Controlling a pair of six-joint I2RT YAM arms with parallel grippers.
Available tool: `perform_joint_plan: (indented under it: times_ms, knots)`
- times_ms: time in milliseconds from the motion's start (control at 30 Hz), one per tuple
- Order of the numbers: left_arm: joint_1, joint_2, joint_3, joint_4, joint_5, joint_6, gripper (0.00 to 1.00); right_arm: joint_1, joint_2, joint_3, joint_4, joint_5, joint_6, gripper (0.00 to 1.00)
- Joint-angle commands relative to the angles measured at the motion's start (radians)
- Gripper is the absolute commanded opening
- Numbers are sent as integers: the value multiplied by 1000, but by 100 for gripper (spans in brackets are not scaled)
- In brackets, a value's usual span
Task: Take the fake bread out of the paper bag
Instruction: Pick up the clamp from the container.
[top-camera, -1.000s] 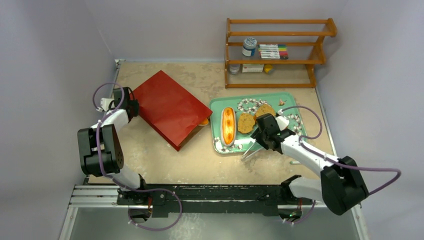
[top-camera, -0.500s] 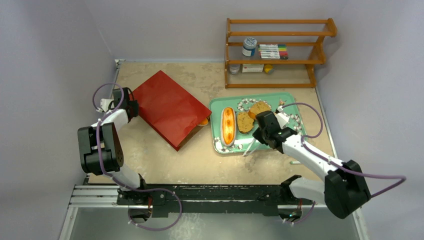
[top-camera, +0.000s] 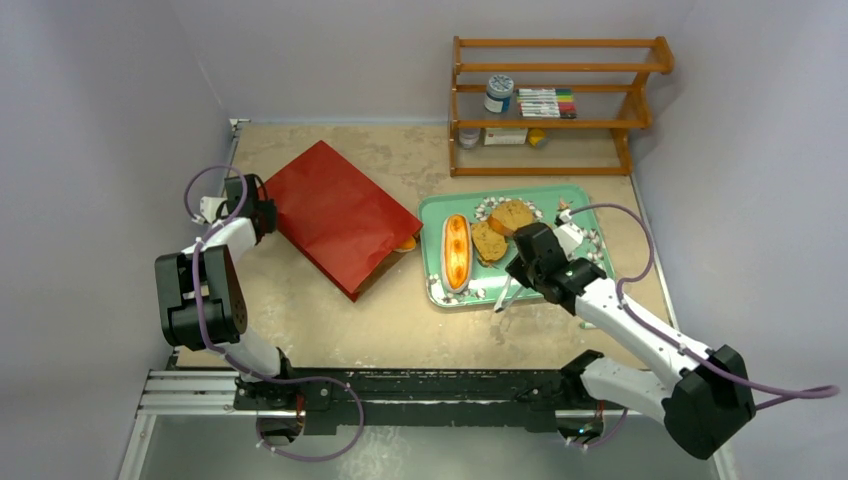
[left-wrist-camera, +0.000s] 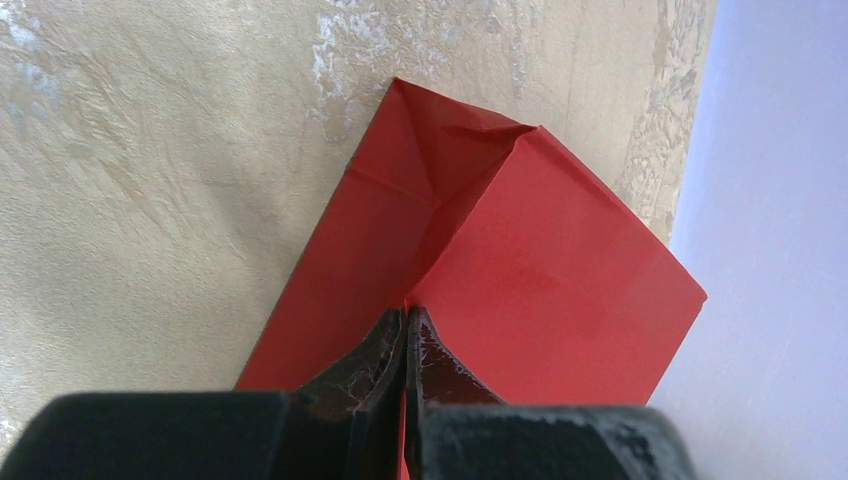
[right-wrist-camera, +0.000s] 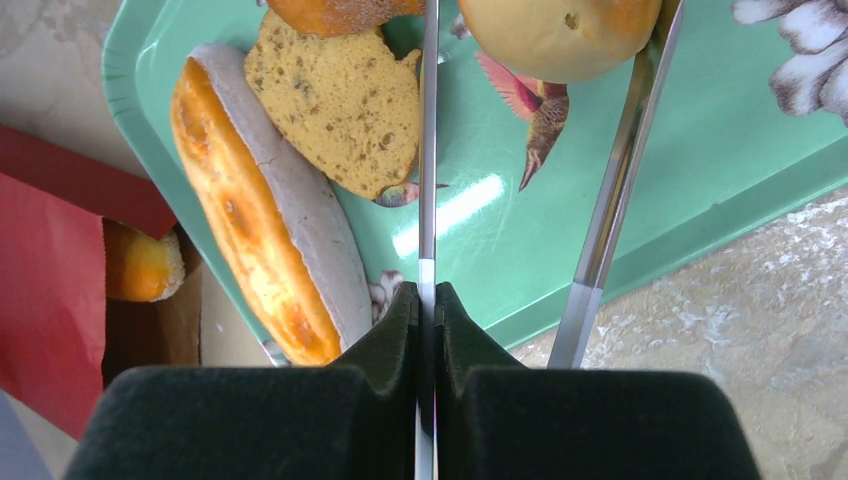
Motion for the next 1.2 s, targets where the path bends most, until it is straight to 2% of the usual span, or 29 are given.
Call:
perform_joint_plan:
  times_ms: [0, 333, 500, 533, 600, 667, 733, 1000, 1167]
  knots:
    - [9, 2, 44, 10, -14, -7, 0, 16, -48, 58, -21, 78, 22, 0]
    - [9, 19, 52, 18, -19, -10, 0, 46, 105, 44, 0, 195, 21, 0]
    - [10, 19, 54, 18, -16, -5, 0, 56, 210, 114, -31, 227, 3, 0]
    - [10, 15, 56, 19, -17, 0, 4, 61, 210, 119, -28, 233, 3, 0]
    - [11, 8, 63, 14, -21, 8, 18, 62, 208, 106, -23, 208, 9, 0]
    - [10, -4, 72, 12, -28, 12, 26, 63, 212, 128, -24, 239, -11, 0]
    - [10, -15, 85, -1, -40, 22, 32, 64, 214, 125, -19, 207, -7, 0]
    - [10, -86, 89, -19, -63, 35, 41, 76, 174, 156, -38, 225, -32, 0]
    - [10, -133, 93, -34, -65, 22, 42, 108, 157, 166, -89, 239, -2, 0]
